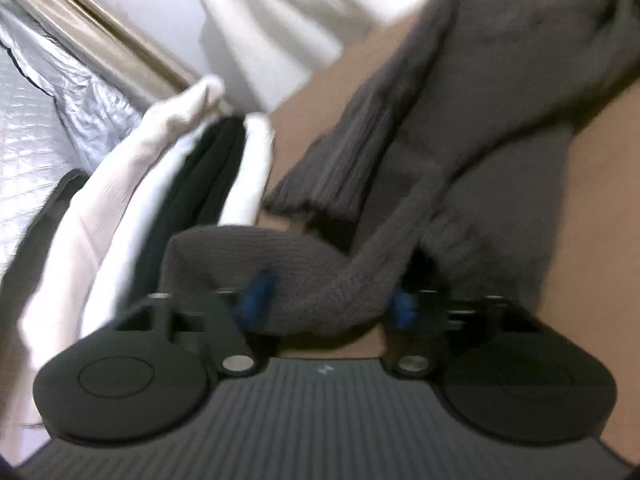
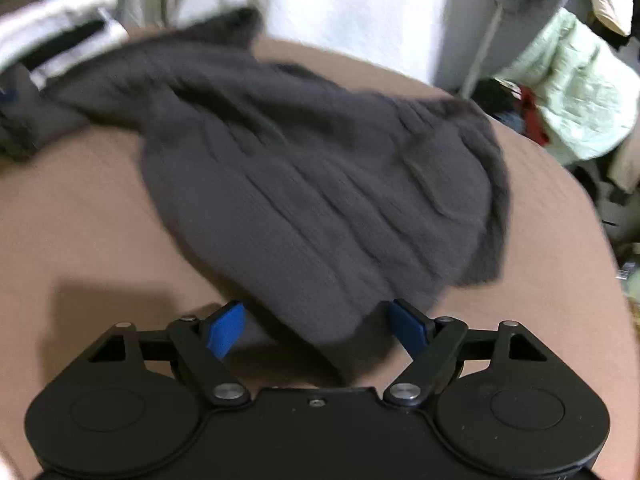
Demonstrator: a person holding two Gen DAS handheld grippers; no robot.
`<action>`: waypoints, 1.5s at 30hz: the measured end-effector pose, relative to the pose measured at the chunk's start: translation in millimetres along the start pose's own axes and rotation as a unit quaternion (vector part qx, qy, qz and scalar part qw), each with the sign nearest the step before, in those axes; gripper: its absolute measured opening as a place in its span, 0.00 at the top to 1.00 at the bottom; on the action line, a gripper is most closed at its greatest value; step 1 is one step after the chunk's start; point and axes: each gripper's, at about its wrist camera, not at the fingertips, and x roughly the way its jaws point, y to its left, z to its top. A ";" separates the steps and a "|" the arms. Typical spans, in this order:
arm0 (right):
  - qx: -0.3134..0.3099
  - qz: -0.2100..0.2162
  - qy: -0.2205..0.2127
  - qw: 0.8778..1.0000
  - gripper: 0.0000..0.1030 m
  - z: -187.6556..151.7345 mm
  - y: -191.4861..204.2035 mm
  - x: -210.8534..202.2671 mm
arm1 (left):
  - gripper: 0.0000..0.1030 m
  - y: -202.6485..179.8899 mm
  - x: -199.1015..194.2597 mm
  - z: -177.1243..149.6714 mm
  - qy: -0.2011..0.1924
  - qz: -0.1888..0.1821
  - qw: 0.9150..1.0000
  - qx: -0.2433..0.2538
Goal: Fold clothes
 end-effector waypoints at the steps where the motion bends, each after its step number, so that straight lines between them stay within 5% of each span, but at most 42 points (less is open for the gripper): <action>1: 0.009 -0.007 -0.002 1.000 0.21 -1.3 -5.4 4.2 | 0.68 4.4 -2.0 3.4 0.004 -0.005 1.000 -0.011; 4: 0.064 0.010 -0.033 0.997 0.22 -4.8 -27.9 9.5 | 0.74 17.7 -11.3 12.6 -0.010 0.000 0.999 -0.039; 6: 0.120 0.026 -0.051 0.991 0.32 -3.7 -46.9 13.4 | 0.75 26.6 -16.1 17.7 -0.022 0.007 0.998 -0.057; 8: 0.162 0.038 -0.054 0.985 0.79 1.2 -62.7 19.8 | 0.76 37.5 -14.2 19.6 -0.029 0.005 0.996 -0.085; 9: 0.167 0.038 -0.050 0.984 0.83 5.6 -67.1 23.4 | 0.76 46.0 -10.6 19.1 -0.026 -0.024 0.992 -0.119; 12: 0.134 0.011 -0.050 0.990 0.85 22.2 -68.8 24.7 | 0.76 63.8 9.2 10.3 0.020 -0.114 0.970 -0.215; 16: 0.063 -0.022 -0.064 0.996 0.87 51.8 -69.2 9.4 | 0.80 62.5 -3.8 17.4 -0.015 -0.073 0.976 -0.203; 18: 0.047 -0.061 -0.094 0.993 0.88 72.4 -80.5 -8.5 | 0.80 78.5 -21.3 26.4 -0.043 -0.072 0.970 -0.228; 20: 0.025 -0.118 -0.147 0.982 0.89 94.3 -91.4 -34.3 | 0.80 109.4 -42.0 30.5 -0.057 -0.117 0.949 -0.289; 22: -0.015 -0.170 -0.234 0.957 0.89 106.0 -90.2 -73.8 | 0.80 129.0 -69.2 27.6 -0.073 -0.150 0.933 -0.318; 24: 0.014 -0.167 -0.270 0.948 0.89 104.6 -100.0 -105.8 | 0.80 140.5 -96.7 21.0 -0.085 -0.177 0.924 -0.330; 28: 0.064 -0.183 -0.242 0.951 0.89 55.4 -121.6 -111.9 | 0.80 124.3 -138.1 -2.3 -0.065 -0.228 0.922 -0.305; 34: 0.172 -0.144 -0.087 0.971 0.89 -72.9 -144.2 -53.8 | 0.81 38.7 -178.1 -46.7 -0.017 -0.246 0.952 -0.179; 37: 0.160 -0.177 -0.104 0.966 0.89 -94.1 -134.2 -62.8 | 0.82 41.2 -214.1 -43.5 -0.088 -0.194 0.965 -0.150; 39: 0.135 -0.203 -0.157 0.957 0.89 -93.7 -120.3 -94.5 | 0.82 57.8 -245.0 -44.6 -0.154 -0.167 0.962 -0.155; 40: 0.130 -0.208 -0.171 0.954 0.89 -93.2 -117.4 -106.2 | 0.82 68.4 -251.1 -44.4 -0.155 -0.175 0.957 -0.169; 42: 0.121 -0.221 -0.180 0.951 0.90 -94.5 -115.8 -119.3 | 0.82 80.8 -241.7 -45.6 -0.103 -0.225 0.948 -0.199; 45: 0.153 -0.246 -0.105 0.951 0.90 -113.6 -141.7 -87.8 | 0.81 68.1 -210.3 -55.2 -0.006 -0.291 0.938 -0.191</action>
